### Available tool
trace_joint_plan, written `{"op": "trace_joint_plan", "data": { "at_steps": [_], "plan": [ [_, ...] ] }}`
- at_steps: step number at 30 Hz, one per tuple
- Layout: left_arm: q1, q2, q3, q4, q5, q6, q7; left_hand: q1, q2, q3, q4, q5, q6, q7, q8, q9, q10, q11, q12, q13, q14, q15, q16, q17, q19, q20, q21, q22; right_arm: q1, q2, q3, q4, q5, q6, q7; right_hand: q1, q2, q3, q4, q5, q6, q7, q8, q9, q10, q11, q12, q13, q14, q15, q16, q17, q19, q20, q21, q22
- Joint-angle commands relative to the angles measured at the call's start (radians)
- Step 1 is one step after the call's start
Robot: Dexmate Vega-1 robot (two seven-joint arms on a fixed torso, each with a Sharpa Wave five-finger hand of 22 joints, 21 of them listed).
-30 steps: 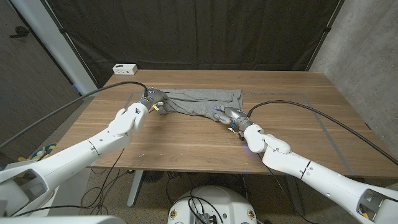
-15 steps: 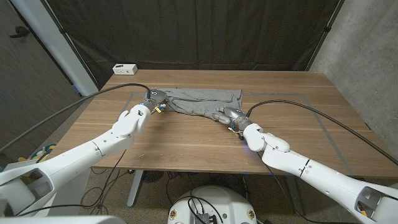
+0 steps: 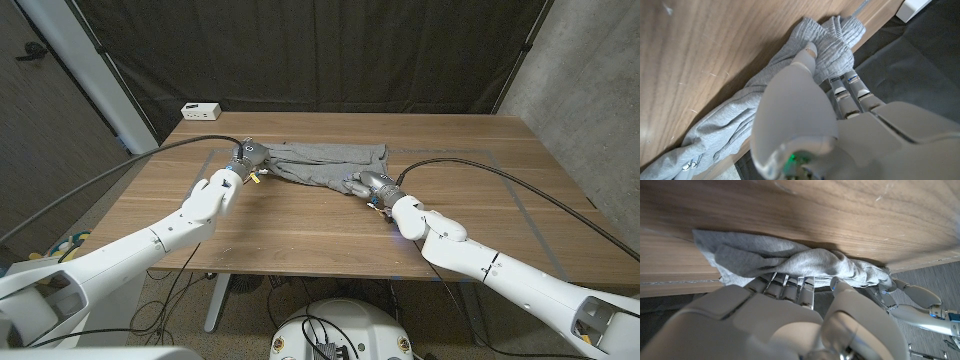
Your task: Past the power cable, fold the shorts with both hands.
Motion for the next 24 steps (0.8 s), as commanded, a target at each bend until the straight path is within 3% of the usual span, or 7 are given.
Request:
{"op": "trace_joint_plan", "data": {
  "at_steps": [1,13,21,24],
  "plan": [
    [-0.012,0.006,0.017,0.005,0.098,-0.011,0.072,-0.001,-0.012,0.028,0.002,0.006,0.127,0.033,0.042,0.011,0.023,0.000,-0.013,0.007,0.023,-0.177,-0.006,0.001,0.007,-0.012,0.032,0.004,-0.018,-0.016,0.007,-0.019,0.008,0.006,-0.008,0.000,-0.001,0.010,-0.004,-0.004,0.012,-0.003,0.003,0.002,0.011,-0.001,0.004,0.005,0.009,-0.035,0.001,0.000,0.009,0.001,0.005,0.003],
    [-0.013,0.030,-0.009,-0.023,0.119,-0.073,0.124,-0.003,-0.021,0.036,-0.002,0.003,0.191,0.040,0.066,0.014,0.058,0.000,-0.009,0.010,0.057,-0.186,0.002,0.007,0.015,-0.032,0.054,-0.002,-0.021,-0.020,0.009,-0.021,0.015,0.012,0.004,0.006,-0.008,0.020,-0.012,-0.004,0.015,-0.002,-0.003,0.002,0.014,-0.002,0.000,0.005,0.011,-0.037,-0.005,-0.002,0.006,0.000,0.002,0.003],
    [-0.018,0.054,-0.014,-0.043,0.184,-0.100,0.123,0.014,-0.026,0.040,-0.009,-0.005,0.243,0.066,0.113,0.046,0.107,-0.009,0.006,0.028,0.088,-0.187,0.010,0.013,0.008,-0.043,0.071,-0.007,-0.015,-0.018,0.006,-0.014,0.014,0.023,0.008,0.008,-0.009,0.026,-0.014,-0.005,0.017,-0.002,-0.007,0.002,0.015,-0.004,-0.003,0.005,0.011,-0.039,-0.009,-0.003,0.006,-0.004,0.001,0.003],
    [-0.023,0.063,-0.013,-0.047,0.220,-0.109,0.122,0.019,-0.028,0.039,-0.010,-0.010,0.254,0.064,0.126,0.054,0.109,-0.008,0.006,0.031,0.095,-0.187,0.012,0.015,0.009,-0.045,0.076,-0.008,-0.016,-0.016,0.008,-0.011,0.021,0.029,0.008,0.008,-0.009,0.029,-0.015,-0.005,0.017,-0.001,-0.008,0.002,0.014,-0.003,-0.004,0.005,0.012,-0.040,-0.009,-0.003,0.007,-0.004,0.001,0.003]
  ]
}}
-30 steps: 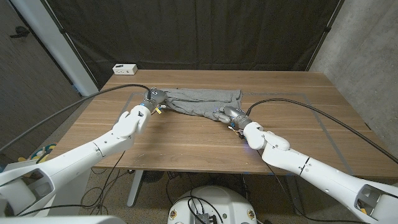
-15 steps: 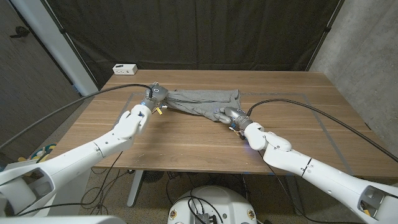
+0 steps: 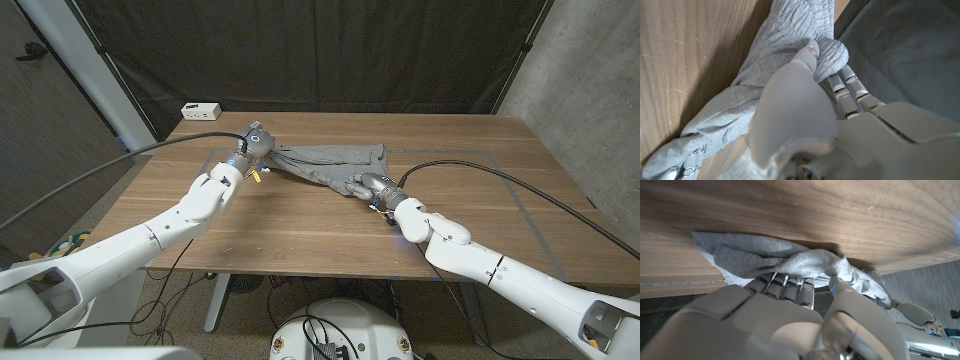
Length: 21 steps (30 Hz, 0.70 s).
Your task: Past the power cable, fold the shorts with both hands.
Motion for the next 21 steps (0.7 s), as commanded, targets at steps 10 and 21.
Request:
{"op": "trace_joint_plan", "data": {
  "at_steps": [10,21],
  "plan": [
    [-0.020,0.049,-0.013,-0.029,0.218,-0.082,0.035,0.025,-0.014,-0.002,0.001,-0.031,0.046,-0.002,0.053,0.028,0.031,-0.003,0.015,0.017,0.042,-0.184,0.016,0.012,0.009,-0.017,0.026,-0.003,0.004,0.003,0.000,0.010,0.004,0.015,0.006,0.007,-0.007,0.014,-0.005,-0.005,0.008,-0.002,-0.005,0.002,0.006,-0.005,-0.005,0.006,0.011,-0.040,-0.005,0.001,0.006,-0.006,0.005,0.002],
    [-0.020,0.068,-0.028,-0.041,0.313,-0.093,0.132,0.029,-0.019,-0.019,0.009,-0.067,0.069,-0.020,0.084,0.030,0.043,-0.005,0.005,0.010,0.061,-0.184,0.023,0.016,0.025,-0.031,0.048,-0.004,0.001,0.002,0.003,0.011,0.011,0.026,0.006,0.009,-0.008,0.023,-0.009,-0.006,0.007,-0.002,-0.012,0.002,0.007,-0.008,-0.009,0.006,0.009,-0.041,-0.010,0.000,0.003,-0.007,0.003,0.002]
  ]
}}
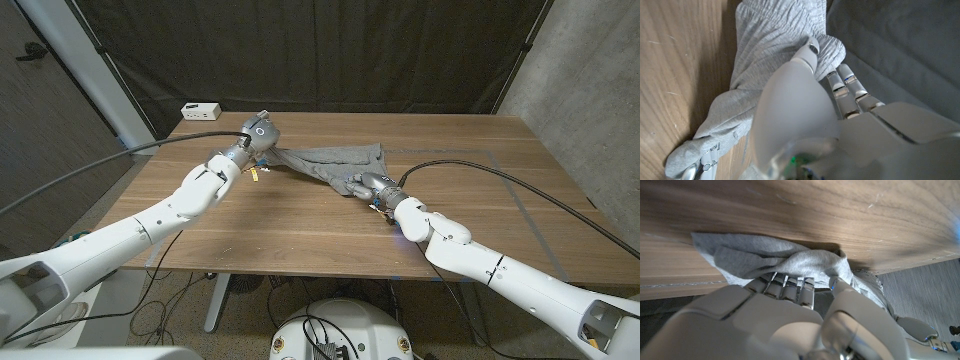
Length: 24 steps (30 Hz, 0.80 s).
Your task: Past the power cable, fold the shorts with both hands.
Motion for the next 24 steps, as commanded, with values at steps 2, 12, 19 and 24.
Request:
{"op": "trace_joint_plan", "data": {
  "at_steps": [2,12,19,24],
  "plan": [
    [-0.006,0.023,-0.013,-0.013,0.135,-0.017,0.103,0.010,-0.001,-0.011,0.005,-0.014,0.018,-0.010,0.024,0.003,0.014,0.002,-0.004,-0.004,0.014,-0.180,0.008,0.003,0.011,-0.009,0.015,0.000,-0.002,0.002,0.001,0.004,0.003,0.010,-0.001,0.006,-0.004,0.011,-0.003,-0.006,0.007,-0.003,-0.005,0.002,0.007,-0.008,-0.004,0.006,0.009,-0.042,-0.003,0.000,0.003,-0.006,0.002,0.002],
    [-0.020,0.032,-0.016,-0.019,0.232,-0.018,0.113,0.006,-0.004,-0.025,0.011,-0.018,0.025,-0.016,0.042,-0.002,0.021,0.002,-0.012,-0.011,0.015,-0.180,0.008,0.004,0.014,-0.011,0.026,-0.002,-0.005,0.000,0.005,0.005,0.012,0.022,0.001,0.009,-0.006,0.018,-0.007,-0.007,0.008,-0.003,-0.009,0.002,0.009,-0.007,-0.006,0.007,0.008,-0.043,-0.006,0.000,0.003,-0.008,0.001,0.002],
    [-0.036,0.033,-0.013,-0.013,0.287,-0.028,0.115,0.006,-0.004,-0.034,0.014,-0.018,0.028,-0.015,0.058,-0.008,0.028,0.001,-0.016,-0.014,0.017,-0.181,0.009,0.005,0.013,-0.013,0.034,-0.003,-0.005,-0.002,0.005,0.002,0.008,0.014,0.005,0.009,-0.008,0.022,-0.009,-0.008,0.008,-0.004,-0.011,0.003,0.008,-0.007,-0.008,0.007,0.008,-0.044,-0.007,-0.001,0.002,-0.008,0.001,0.002],
    [-0.057,0.028,-0.003,0.009,0.331,-0.034,0.151,0.006,-0.003,-0.039,0.015,-0.017,0.024,-0.017,0.063,-0.013,0.030,0.001,-0.019,-0.015,0.019,-0.181,0.009,0.005,0.013,-0.014,0.038,-0.004,-0.010,-0.003,0.011,0.005,0.016,0.025,-0.003,0.010,-0.010,0.024,-0.011,-0.009,0.008,-0.003,-0.013,0.003,0.008,-0.007,-0.009,0.007,0.008,-0.044,-0.008,-0.001,0.002,-0.006,0.000,0.002]
  ]
}}
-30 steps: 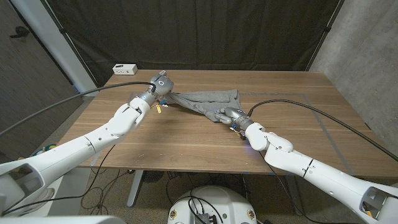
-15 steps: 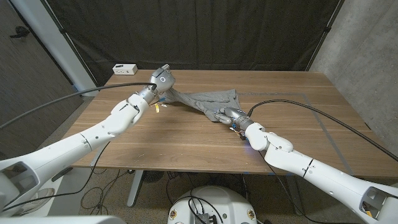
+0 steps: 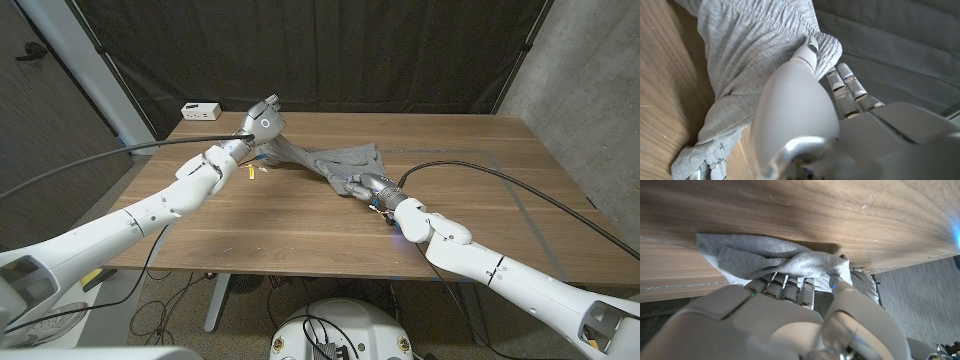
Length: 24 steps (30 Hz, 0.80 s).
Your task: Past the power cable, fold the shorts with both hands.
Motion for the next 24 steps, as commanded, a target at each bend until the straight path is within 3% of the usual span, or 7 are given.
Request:
{"op": "trace_joint_plan", "data": {
  "at_steps": [1,14,24],
  "plan": [
    [-0.037,-0.003,0.012,0.029,0.105,-0.014,0.050,0.006,-0.003,-0.008,0.000,0.000,-0.002,-0.002,0.009,-0.001,0.010,-0.004,-0.007,-0.001,0.013,-0.177,0.009,0.005,0.005,-0.006,0.008,0.001,-0.004,-0.002,0.004,-0.002,0.000,-0.004,-0.004,0.005,-0.005,0.007,-0.004,-0.002,0.009,-0.003,-0.005,0.003,0.003,-0.002,-0.001,0.001,0.008,-0.044,-0.001,-0.001,0.003,-0.006,0.005,0.003],
    [-0.097,-0.019,0.045,0.106,0.175,0.001,0.199,0.008,0.001,-0.024,0.003,0.007,-0.006,-0.003,0.050,0.015,0.008,-0.004,-0.019,-0.008,0.014,-0.177,0.008,0.006,0.002,-0.001,0.022,-0.002,-0.004,-0.002,0.005,0.001,0.011,0.002,0.003,0.005,-0.007,0.012,-0.006,-0.003,0.009,-0.003,-0.007,0.003,0.005,0.000,-0.002,0.002,0.009,-0.044,-0.002,-0.001,0.003,-0.006,0.004,0.003],
    [-0.152,-0.026,0.079,0.136,0.220,-0.015,0.248,0.011,0.002,-0.035,0.005,0.012,-0.011,-0.007,0.082,0.036,0.010,-0.005,-0.022,-0.009,0.019,-0.178,0.009,0.007,0.001,-0.002,0.031,-0.005,-0.010,-0.008,0.008,-0.005,0.012,0.002,-0.001,0.012,-0.008,0.018,-0.016,-0.003,0.011,-0.002,-0.009,0.003,0.005,-0.002,-0.004,0.002,0.009,-0.044,-0.003,-0.002,0.006,-0.005,0.005,0.002]
  ]
}}
